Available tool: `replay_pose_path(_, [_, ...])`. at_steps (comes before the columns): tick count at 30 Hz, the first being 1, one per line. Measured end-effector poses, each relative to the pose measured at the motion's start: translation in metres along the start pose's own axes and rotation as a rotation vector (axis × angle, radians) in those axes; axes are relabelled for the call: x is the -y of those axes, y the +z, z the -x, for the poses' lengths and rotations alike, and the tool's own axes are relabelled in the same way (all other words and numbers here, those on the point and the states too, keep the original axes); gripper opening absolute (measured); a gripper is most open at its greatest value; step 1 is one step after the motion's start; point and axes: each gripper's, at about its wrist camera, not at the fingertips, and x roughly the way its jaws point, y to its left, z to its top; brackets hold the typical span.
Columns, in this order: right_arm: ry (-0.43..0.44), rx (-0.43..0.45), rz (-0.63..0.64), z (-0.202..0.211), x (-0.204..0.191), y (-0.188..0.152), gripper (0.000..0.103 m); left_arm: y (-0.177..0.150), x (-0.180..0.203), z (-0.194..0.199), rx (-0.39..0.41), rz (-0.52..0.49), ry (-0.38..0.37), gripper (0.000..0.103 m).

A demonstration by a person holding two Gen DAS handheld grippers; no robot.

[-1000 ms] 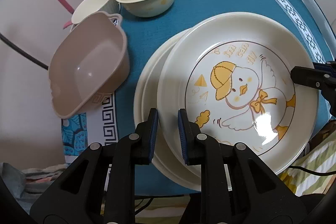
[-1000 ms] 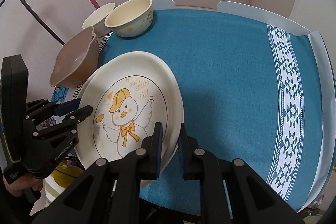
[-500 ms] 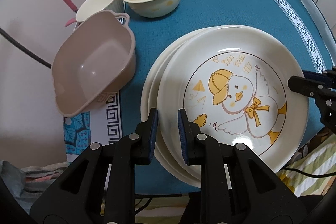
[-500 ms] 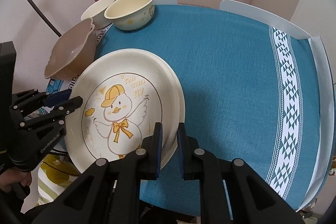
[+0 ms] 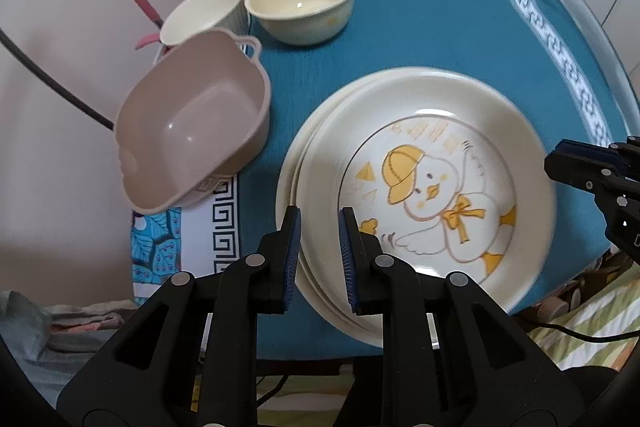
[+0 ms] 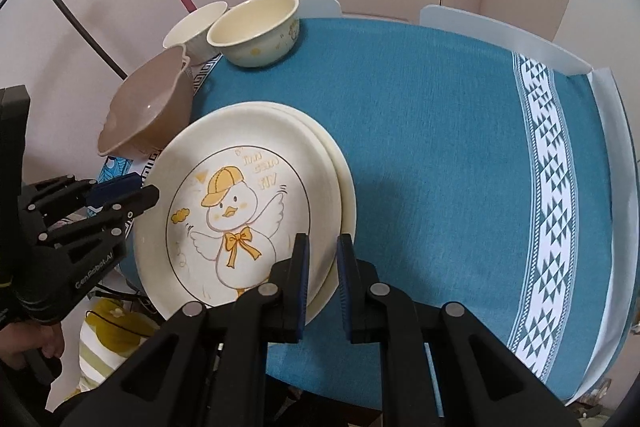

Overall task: Organize plates and bowls
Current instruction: 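Open the right gripper and withdraw from the stack, then grasp the rim of the taupe square dish with the right gripper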

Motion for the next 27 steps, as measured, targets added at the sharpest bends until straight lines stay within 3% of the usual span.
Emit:
replay_pose_path(5, [0.058, 0.085, 0.027, 0.038, -0.002, 0.011, 0.013, 0.004, -0.024, 0.042, 0.064, 0.107, -0.045, 0.018])
replay_pose_path(6, [0.076, 0.097, 0.031, 0.043, -0.003, 0.015, 0.013, 0.004, -0.031, 0.05, 0.079, 0.135, -0.05, 0.026])
replay_pose_path(7, [0.107, 0.111, 0.036, 0.051, -0.003, 0.021, 0.013, 0.004, -0.039, 0.057, 0.093, 0.161, -0.052, 0.036])
replay_pose_path(8, [0.127, 0.119, 0.039, 0.053, -0.005, 0.027, 0.013, 0.004, -0.05, 0.066, 0.114, 0.201, -0.047, 0.07])
replay_pose_path(9, [0.153, 0.134, 0.045, 0.058, -0.006, 0.034, 0.023, 0.003, -0.061, 0.074, 0.142, 0.239, -0.032, 0.1])
replay_pose_path(10, [0.164, 0.142, 0.052, 0.061, -0.008, 0.039, 0.049, 0.002, -0.07, 0.081, 0.174, 0.269, -0.02, 0.102])
replay_pose_path(11, [0.173, 0.154, 0.064, 0.063, -0.011, 0.046, 0.069, 0.001, -0.08, 0.087, 0.205, 0.296, -0.016, 0.103])
replay_pose_path(12, [0.182, 0.16, 0.079, 0.064, -0.016, 0.054, 0.101, 0.0, -0.091, 0.09, 0.216, 0.322, -0.017, 0.103])
replay_pose_path(16, [0.177, 0.131, 0.148, 0.058, -0.038, 0.081, 0.103, -0.001, -0.133, 0.077, 0.187, 0.412, 0.014, 0.103])
replay_pose_path(21, [0.153, 0.125, 0.192, 0.039, -0.071, 0.11, 0.103, -0.006, -0.173, 0.052, 0.161, 0.502, -0.026, 0.103])
replay_pose_path(24, [0.178, 0.063, 0.192, 0.014, -0.088, 0.126, 0.103, -0.01, -0.187, 0.029, 0.131, 0.542, -0.07, 0.101])
replay_pose_path(26, [0.191, 0.013, 0.184, -0.007, -0.1, 0.135, 0.103, -0.011, -0.193, 0.01, 0.1, 0.566, -0.104, 0.095])
replay_pose_path(27, [0.172, -0.011, 0.192, -0.02, -0.108, 0.14, 0.103, -0.012, -0.194, 0.003, 0.087, 0.573, -0.12, 0.087])
